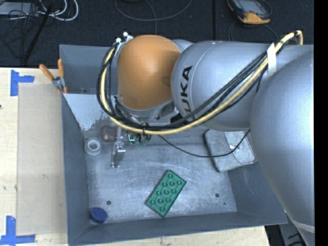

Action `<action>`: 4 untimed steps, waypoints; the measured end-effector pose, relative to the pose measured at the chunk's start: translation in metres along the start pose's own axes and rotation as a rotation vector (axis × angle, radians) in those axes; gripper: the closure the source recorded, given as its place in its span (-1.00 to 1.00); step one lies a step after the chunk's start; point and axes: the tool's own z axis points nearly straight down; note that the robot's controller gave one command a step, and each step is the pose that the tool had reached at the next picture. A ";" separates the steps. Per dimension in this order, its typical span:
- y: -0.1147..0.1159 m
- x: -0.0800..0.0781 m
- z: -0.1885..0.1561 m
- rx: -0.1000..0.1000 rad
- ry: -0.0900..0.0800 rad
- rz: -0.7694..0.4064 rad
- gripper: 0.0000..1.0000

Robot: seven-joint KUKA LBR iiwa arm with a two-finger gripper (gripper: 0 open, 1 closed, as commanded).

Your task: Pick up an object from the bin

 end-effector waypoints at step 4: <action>-0.192 0.060 0.126 0.000 0.004 -0.352 1.00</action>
Offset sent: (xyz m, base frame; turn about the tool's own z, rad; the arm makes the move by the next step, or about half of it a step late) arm 0.0033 -0.0687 -0.0374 -0.0271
